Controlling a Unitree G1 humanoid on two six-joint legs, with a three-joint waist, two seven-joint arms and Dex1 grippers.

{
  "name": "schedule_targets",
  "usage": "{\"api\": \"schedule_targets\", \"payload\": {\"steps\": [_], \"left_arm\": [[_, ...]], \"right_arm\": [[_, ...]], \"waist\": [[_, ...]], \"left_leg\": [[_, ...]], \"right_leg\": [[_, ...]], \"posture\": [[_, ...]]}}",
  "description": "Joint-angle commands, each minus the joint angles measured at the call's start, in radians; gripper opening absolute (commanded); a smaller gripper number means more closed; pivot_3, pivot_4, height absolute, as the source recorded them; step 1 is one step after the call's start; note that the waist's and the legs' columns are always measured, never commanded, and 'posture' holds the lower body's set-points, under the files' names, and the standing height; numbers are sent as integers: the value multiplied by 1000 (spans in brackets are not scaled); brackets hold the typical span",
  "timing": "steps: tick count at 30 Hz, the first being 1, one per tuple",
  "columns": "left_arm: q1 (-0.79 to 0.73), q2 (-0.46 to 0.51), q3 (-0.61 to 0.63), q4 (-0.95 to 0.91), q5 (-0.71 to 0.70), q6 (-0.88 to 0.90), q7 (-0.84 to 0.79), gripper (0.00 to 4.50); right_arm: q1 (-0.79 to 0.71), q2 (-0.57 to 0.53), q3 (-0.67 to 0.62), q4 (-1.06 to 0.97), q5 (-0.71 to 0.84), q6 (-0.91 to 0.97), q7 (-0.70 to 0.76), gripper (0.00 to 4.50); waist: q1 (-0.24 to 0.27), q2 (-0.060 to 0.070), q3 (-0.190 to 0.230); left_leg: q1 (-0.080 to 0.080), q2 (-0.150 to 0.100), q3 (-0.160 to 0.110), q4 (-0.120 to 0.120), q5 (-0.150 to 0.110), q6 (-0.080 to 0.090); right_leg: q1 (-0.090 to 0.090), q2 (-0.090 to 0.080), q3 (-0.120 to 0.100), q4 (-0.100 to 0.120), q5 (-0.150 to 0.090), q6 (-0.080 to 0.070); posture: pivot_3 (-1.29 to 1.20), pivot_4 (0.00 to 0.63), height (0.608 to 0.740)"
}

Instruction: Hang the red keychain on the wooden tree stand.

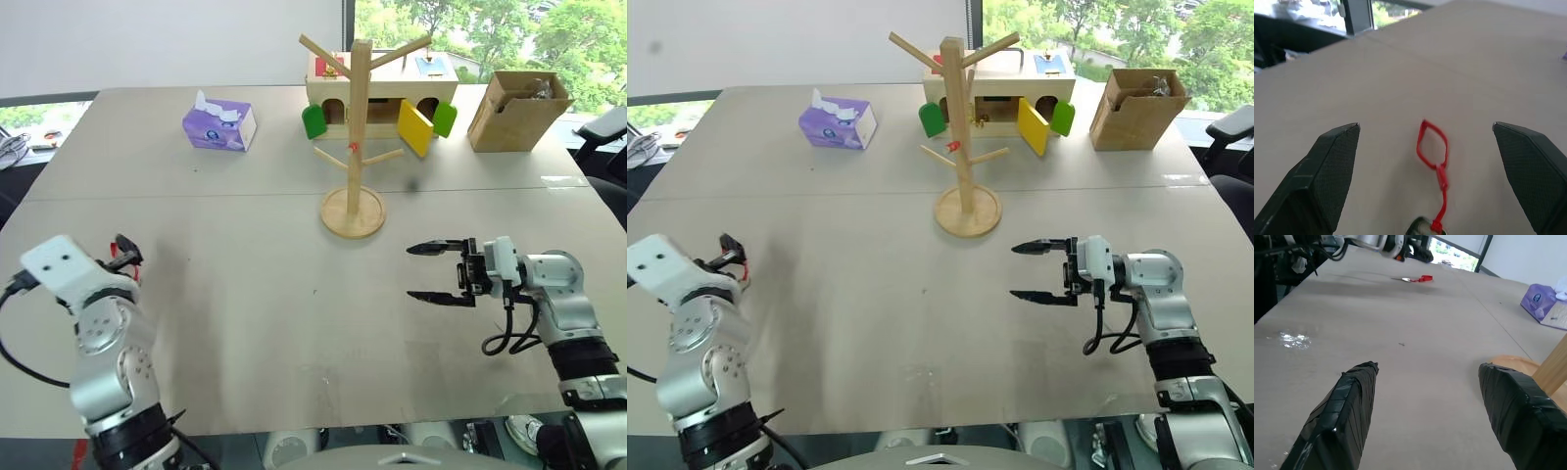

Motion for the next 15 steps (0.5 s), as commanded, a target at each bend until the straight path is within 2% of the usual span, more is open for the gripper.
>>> {"api": "schedule_targets", "payload": {"steps": [1,15], "left_arm": [[-34,12,2,30,24,14,10,4500],[-68,-13,-1,184,56,-20,18,4500]], "right_arm": [[8,-18,-13,-54,20,5,-16,3564],[27,-37,-29,-127,29,18,-113,3564]], "waist": [[0,0,0],[7,-2,0]], "left_leg": [[0,0,0,0,0,0],[0,0,0,0,0,0]], "right_leg": [[0,0,0,0,0,0],[0,0,0,0,0,0]], "posture": [[0,150,740],[0,150,740]]}}
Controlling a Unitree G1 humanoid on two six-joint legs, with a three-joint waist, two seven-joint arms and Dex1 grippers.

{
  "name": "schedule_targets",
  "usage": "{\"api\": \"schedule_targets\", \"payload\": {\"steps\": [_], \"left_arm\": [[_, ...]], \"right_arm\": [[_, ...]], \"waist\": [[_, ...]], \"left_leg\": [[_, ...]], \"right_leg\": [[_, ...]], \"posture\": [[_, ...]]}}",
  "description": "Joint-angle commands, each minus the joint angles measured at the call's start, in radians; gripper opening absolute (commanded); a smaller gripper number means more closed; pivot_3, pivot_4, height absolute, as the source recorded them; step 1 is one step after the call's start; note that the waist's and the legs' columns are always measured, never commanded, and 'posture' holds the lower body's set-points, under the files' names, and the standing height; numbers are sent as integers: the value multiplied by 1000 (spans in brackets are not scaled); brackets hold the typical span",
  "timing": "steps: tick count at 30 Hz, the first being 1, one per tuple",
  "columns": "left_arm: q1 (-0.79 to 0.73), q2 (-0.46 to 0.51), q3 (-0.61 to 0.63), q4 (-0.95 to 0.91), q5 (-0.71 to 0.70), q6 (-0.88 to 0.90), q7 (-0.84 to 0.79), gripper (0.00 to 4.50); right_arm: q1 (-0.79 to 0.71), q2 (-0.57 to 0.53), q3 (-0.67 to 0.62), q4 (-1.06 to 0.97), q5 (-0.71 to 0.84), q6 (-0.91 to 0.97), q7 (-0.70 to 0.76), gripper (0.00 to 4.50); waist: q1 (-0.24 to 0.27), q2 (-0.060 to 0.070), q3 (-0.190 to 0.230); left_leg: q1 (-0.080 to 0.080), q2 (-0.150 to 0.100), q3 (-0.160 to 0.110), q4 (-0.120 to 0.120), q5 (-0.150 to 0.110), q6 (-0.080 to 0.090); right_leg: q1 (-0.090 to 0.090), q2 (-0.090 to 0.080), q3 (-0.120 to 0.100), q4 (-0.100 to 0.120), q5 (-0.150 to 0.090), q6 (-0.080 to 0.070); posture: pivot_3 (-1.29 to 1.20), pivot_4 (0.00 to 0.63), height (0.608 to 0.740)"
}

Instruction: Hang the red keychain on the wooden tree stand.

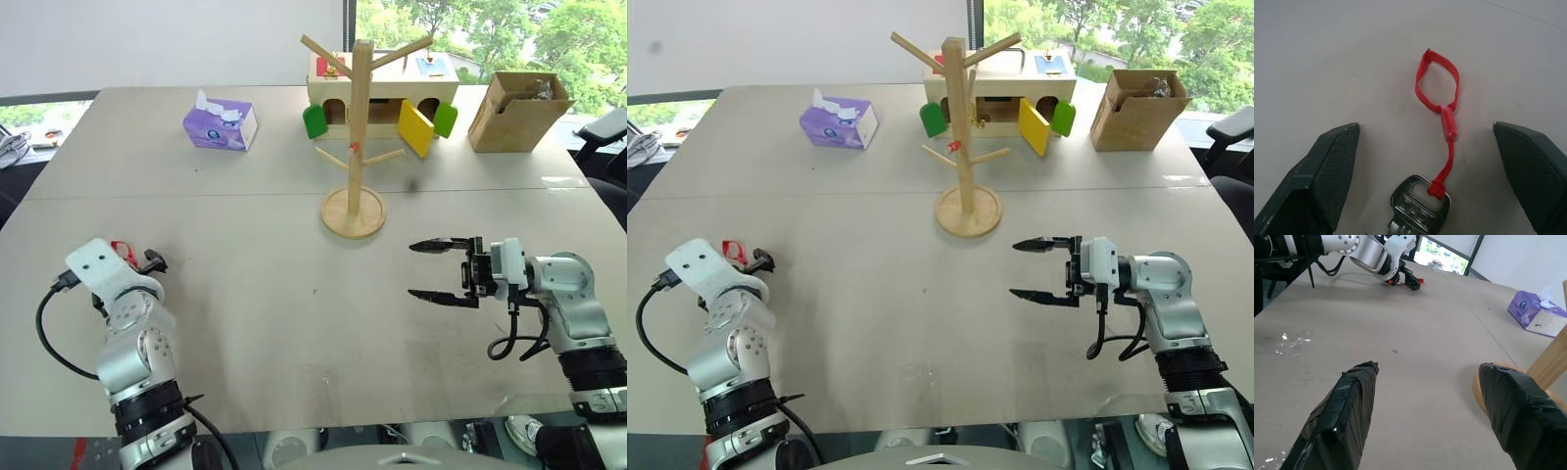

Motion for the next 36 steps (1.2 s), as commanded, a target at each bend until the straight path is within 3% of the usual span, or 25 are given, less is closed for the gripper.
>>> {"api": "schedule_targets", "payload": {"steps": [1,14,24,31,36], "left_arm": [[-3,12,6,29,21,-37,-8,4500],[-51,15,0,104,31,-89,-29,4500],[-75,30,-13,136,40,-107,-44,23],[-96,44,-45,178,47,-161,-102,23],[-91,32,-164,59,25,-255,-274,23]], "right_arm": [[8,-16,-27,-49,23,13,-25,3564],[25,-32,-26,-85,29,36,-61,3564],[8,-32,-25,-84,27,31,-74,3600],[1,-54,-57,-102,51,79,-110,3600],[-49,-145,-148,-156,177,320,-178,3600]], "waist": [[2,0,0],[9,0,0],[10,0,0],[11,0,0],[12,-1,0]], "left_leg": [[0,0,0,0,0,0],[0,0,0,0,0,0],[0,0,0,0,0,0],[0,0,0,0,0,0],[-1,0,0,1,0,0]], "right_leg": [[0,0,0,0,0,0],[0,0,0,0,0,0],[0,0,0,0,0,0],[0,0,0,0,0,0],[0,-1,-1,0,0,0]], "posture": [[0,150,740],[0,150,740],[0,150,740],[0,150,740],[0,150,740]]}}
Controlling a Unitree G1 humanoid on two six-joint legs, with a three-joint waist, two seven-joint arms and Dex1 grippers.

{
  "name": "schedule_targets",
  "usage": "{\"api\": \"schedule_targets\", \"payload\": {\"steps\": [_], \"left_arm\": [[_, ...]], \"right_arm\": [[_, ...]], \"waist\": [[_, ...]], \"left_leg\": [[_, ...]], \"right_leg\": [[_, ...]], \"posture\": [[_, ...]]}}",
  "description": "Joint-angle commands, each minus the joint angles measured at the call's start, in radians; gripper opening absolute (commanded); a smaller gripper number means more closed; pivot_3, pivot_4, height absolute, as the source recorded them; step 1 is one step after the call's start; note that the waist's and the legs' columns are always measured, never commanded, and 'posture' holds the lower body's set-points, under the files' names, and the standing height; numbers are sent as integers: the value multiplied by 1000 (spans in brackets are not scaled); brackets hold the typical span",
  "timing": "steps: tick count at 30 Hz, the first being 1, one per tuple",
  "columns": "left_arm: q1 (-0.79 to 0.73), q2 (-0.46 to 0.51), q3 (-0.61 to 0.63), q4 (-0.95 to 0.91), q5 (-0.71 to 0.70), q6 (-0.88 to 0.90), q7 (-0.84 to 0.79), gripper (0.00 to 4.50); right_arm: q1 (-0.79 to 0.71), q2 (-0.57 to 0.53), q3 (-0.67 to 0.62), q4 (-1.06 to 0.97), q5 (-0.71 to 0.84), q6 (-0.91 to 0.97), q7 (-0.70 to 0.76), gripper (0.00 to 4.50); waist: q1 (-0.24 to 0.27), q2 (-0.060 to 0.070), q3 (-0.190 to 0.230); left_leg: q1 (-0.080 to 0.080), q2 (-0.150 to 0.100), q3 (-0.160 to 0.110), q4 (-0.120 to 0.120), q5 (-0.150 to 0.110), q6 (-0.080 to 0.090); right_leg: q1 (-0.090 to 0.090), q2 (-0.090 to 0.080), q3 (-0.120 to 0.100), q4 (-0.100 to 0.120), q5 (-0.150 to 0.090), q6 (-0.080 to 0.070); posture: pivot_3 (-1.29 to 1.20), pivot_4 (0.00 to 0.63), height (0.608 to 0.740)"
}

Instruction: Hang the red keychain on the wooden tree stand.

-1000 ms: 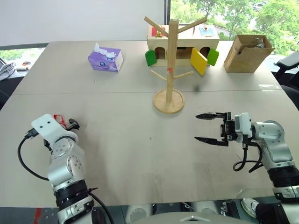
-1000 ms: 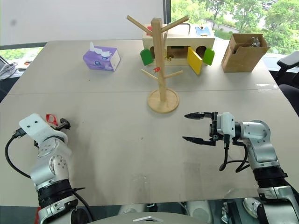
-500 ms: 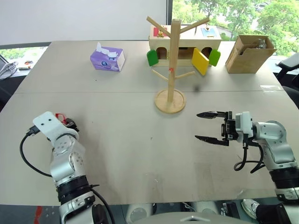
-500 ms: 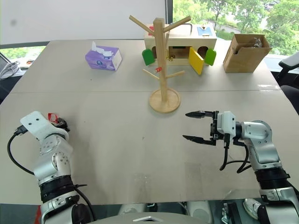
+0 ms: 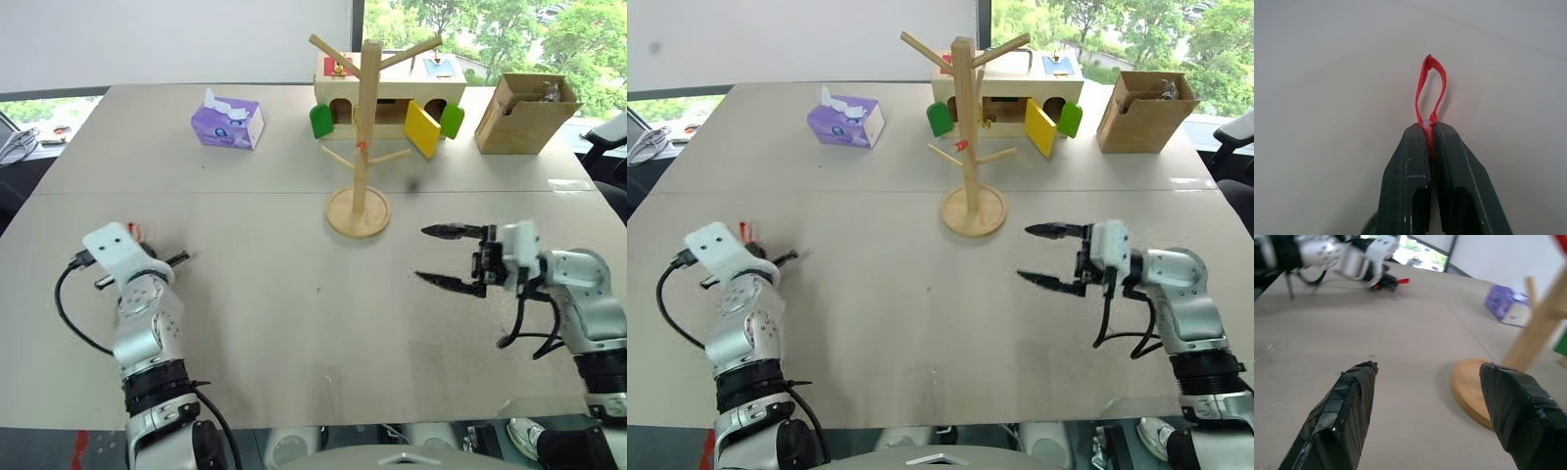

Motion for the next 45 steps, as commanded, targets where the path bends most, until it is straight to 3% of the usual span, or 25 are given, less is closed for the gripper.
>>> {"api": "schedule_targets", "payload": {"steps": [1,10,18,45], "left_arm": [[2,1,-104,-147,-11,-93,-132,23],[32,-40,-357,-435,-55,-240,-382,23],[52,-57,-542,-501,-30,-319,-514,23],[-15,-147,-623,-357,57,-342,-509,23]], "right_arm": [[-60,-75,-96,-72,106,162,-44,3600],[-223,-244,-187,-83,248,494,-80,3600],[-229,-284,-207,-65,225,526,-56,3600],[-201,-280,-226,-95,198,498,-82,3600]], "waist": [[0,0,0],[-2,-1,0],[-1,-1,0],[-2,-1,0]], "left_leg": [[0,0,0,0,0,0],[0,0,1,-1,-1,1],[0,0,1,-1,-3,5],[0,-1,0,0,-3,5]], "right_leg": [[0,0,0,0,0,0],[-1,1,2,-1,0,-1],[0,1,2,-1,0,-1],[-1,2,2,-1,0,0]], "posture": [[0,150,740],[0,150,740],[0,150,740],[0,150,740]]}}
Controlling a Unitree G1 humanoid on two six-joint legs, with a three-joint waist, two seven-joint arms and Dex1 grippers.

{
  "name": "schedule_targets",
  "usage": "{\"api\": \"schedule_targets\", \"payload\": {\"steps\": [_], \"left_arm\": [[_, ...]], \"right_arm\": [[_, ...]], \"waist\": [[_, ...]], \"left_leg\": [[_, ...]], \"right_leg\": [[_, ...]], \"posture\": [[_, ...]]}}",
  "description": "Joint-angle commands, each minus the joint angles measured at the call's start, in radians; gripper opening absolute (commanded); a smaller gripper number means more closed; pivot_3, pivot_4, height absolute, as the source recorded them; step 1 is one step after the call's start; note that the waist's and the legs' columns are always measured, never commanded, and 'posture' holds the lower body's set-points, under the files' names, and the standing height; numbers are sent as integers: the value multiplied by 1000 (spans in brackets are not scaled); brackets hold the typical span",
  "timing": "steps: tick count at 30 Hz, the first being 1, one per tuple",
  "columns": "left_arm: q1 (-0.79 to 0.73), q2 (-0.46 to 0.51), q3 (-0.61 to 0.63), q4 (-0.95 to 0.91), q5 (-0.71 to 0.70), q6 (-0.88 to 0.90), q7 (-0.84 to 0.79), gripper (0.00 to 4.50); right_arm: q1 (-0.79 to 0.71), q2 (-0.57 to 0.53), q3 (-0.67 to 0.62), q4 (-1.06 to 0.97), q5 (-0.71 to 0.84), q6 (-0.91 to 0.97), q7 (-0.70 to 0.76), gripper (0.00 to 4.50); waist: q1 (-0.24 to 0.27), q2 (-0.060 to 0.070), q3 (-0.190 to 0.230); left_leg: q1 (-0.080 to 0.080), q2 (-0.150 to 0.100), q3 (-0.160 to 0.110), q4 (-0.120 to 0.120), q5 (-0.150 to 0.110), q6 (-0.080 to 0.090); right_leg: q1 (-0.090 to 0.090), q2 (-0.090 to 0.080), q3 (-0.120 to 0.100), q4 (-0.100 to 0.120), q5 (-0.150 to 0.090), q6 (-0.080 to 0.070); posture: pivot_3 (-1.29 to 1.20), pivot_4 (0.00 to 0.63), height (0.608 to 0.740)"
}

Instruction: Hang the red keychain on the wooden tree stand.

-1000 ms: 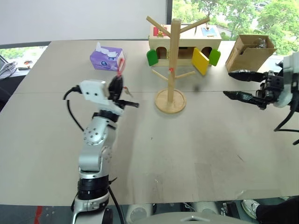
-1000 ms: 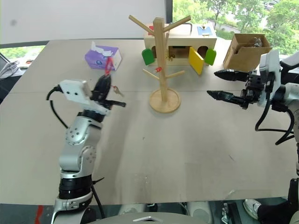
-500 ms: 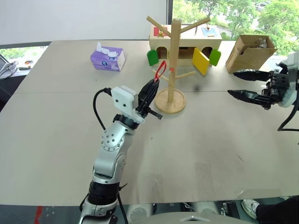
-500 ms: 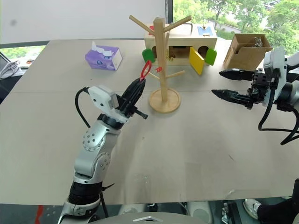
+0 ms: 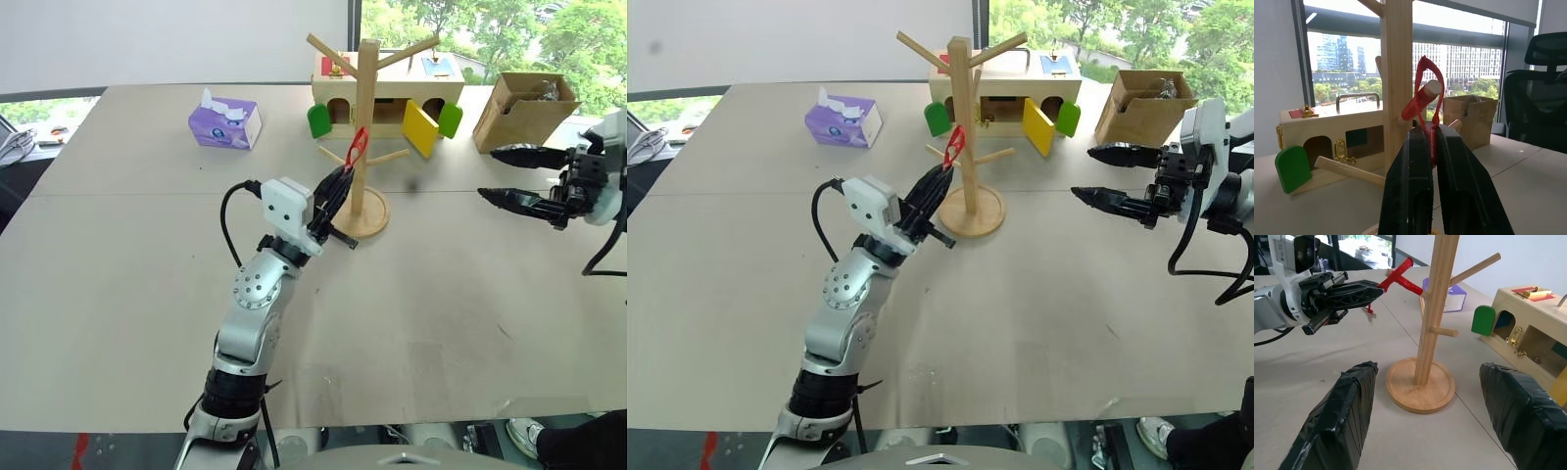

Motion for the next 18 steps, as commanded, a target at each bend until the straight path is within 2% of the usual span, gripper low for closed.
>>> {"api": "schedule_targets", "payload": {"steps": [1,8,11,14,18], "left_arm": [[-28,-5,-7,10,29,0,12,23],[-76,-43,11,84,55,-15,48,23],[-95,-57,14,101,61,-23,57,1015],[-108,-70,23,118,71,-15,86,2252],[-77,-81,64,121,61,17,130,2252]], "right_arm": [[-2,-11,-56,-37,10,-11,-5,3600],[7,-3,-61,-42,5,-12,-9,3600],[11,2,-60,-42,3,-16,-13,3600],[27,19,-62,-49,-1,-21,-33,3600],[72,86,-68,-69,-33,-37,-147,3600]], "waist": [[0,0,0],[0,0,0],[0,0,0],[0,0,0],[0,0,0]], "left_leg": [[0,0,0,0,0,0],[0,0,0,0,0,0],[0,0,0,0,0,0],[0,0,0,0,0,0],[0,0,0,0,0,0]], "right_leg": [[0,0,0,0,0,0],[0,0,0,0,0,0],[0,0,0,0,0,0],[0,0,0,0,0,0],[0,0,0,0,0,0]], "posture": [[0,150,740],[0,150,740],[0,150,740],[0,150,740],[0,150,740]]}}
